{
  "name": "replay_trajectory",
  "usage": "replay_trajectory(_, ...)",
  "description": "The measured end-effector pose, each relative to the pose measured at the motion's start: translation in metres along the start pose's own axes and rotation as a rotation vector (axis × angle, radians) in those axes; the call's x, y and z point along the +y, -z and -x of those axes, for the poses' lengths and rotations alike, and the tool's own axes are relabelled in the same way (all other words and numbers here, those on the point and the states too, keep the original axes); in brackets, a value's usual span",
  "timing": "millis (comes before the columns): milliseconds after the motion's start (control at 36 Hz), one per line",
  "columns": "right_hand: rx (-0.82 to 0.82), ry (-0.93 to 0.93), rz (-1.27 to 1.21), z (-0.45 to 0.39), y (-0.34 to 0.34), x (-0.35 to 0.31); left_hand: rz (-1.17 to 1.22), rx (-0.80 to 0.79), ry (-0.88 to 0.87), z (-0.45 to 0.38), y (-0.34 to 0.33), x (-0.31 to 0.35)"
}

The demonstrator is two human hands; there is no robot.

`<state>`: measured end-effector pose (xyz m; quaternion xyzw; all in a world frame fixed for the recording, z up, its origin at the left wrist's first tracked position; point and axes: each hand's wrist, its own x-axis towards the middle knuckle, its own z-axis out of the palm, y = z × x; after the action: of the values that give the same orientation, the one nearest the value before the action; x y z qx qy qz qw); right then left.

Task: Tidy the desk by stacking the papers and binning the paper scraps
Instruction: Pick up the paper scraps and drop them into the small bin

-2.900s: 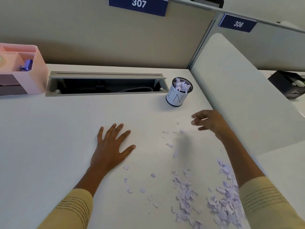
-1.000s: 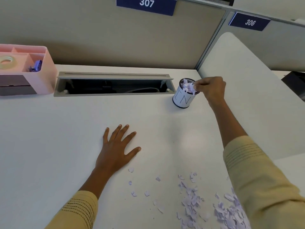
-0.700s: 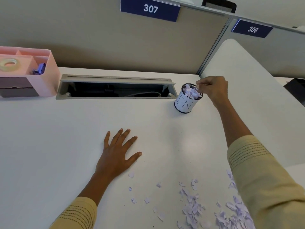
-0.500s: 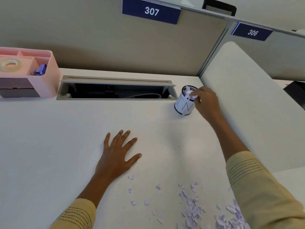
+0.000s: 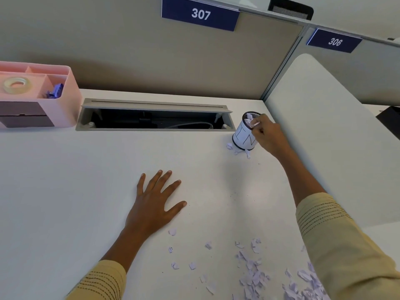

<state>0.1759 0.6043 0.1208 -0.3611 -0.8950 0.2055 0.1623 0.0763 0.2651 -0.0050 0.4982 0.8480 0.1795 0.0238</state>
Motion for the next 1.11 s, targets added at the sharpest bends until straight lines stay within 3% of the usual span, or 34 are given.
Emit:
replay_trajectory(139, 0.294, -0.046, -0.258, 0.001, 0.014, 0.002, 0.000, -0.004, 0.003, 0.000, -0.001, -0.001)
replay_trajectory(250, 0.532, -0.261, -0.244, 0.014, 0.006, 0.021, 0.003, 0.002, 0.004, 0.001, -0.001, 0.000)
replay_trajectory(306, 0.465, -0.342, -0.204, 0.025, -0.007, 0.035, 0.006, 0.007, 0.001, 0.001, -0.001, 0.000)
replay_trajectory(361, 0.277, -0.350, -0.117, 0.038, -0.022, 0.047, 0.006, 0.010, 0.002, 0.001, -0.001, 0.000)
replay_trajectory(444, -0.006, -0.287, -0.017, 0.056, -0.042, 0.056, -0.008, 0.009, 0.001, 0.000, -0.001, 0.000)
replay_trajectory(528, -0.138, -0.159, 0.099, 0.074, -0.058, 0.051, -0.011, 0.011, 0.000, 0.001, -0.001, 0.000)
replay_trajectory(750, -0.220, -0.007, 0.116, 0.099, -0.092, 0.015, 0.015, 0.006, 0.002, 0.001, 0.000, 0.001)
replay_trajectory(861, -0.113, 0.174, 0.045, 0.088, -0.093, -0.001, 0.021, 0.003, -0.003, 0.001, 0.000, 0.000)
replay_trajectory(944, -0.061, 0.211, 0.111, 0.071, -0.094, -0.002, 0.014, 0.004, -0.007, 0.001, 0.001, 0.000)
replay_trajectory(1111, -0.291, 0.169, 0.225, 0.050, -0.090, 0.000, 0.007, 0.009, -0.010, 0.001, 0.000, 0.000)
